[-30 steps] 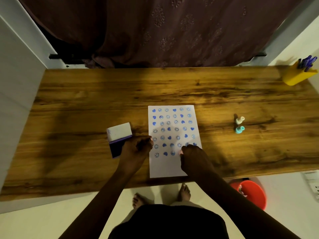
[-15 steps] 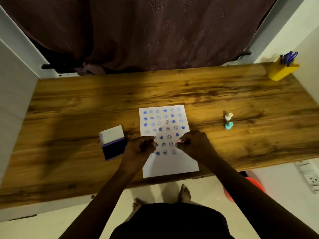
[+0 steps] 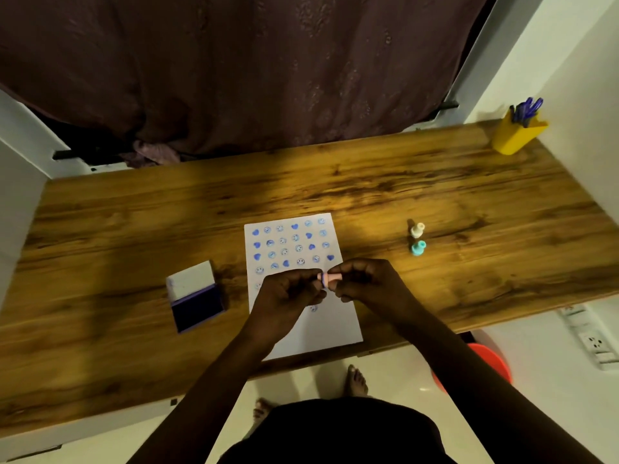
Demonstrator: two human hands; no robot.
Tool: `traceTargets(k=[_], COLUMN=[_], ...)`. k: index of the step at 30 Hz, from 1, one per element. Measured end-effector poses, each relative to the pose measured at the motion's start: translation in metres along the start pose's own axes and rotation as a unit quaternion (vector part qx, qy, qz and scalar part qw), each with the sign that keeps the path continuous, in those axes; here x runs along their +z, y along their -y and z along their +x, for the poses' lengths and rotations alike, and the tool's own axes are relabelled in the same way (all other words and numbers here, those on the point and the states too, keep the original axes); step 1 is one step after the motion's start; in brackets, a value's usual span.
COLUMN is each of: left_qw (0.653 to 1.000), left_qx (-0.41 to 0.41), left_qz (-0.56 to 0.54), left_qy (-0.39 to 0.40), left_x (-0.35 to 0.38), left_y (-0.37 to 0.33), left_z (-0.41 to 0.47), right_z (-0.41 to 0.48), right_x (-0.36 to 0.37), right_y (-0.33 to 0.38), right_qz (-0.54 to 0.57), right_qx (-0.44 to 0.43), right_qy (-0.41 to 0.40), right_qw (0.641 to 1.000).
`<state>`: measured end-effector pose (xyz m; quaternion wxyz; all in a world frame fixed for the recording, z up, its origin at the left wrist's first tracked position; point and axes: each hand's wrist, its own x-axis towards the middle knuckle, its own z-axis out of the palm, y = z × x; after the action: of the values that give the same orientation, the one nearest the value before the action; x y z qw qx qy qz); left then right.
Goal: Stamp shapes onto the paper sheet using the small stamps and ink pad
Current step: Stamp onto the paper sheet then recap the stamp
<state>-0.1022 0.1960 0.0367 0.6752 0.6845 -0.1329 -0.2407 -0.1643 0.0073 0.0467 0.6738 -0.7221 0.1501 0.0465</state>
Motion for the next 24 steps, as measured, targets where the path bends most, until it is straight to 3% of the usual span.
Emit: traceTargets(k=[14,24], left_qw=[1.000,0.999], left_qx=[0.004,-0.018], left_qz=[0.001,0.041], left_qy=[0.007,0.018], left_x=[0.036,0.078], left_y=[-0.007,0.013], left_z=[0.012,0.033], right_z=[-0.001,-0.001], right_x=[-0.046,-0.090], right_y=[0.000,-0.020], right_qz=[-0.033,-0.111], right_qx=[-0.008,-0.006], right_qy=[0.043,0.017], right_qw=[0.999,0.994])
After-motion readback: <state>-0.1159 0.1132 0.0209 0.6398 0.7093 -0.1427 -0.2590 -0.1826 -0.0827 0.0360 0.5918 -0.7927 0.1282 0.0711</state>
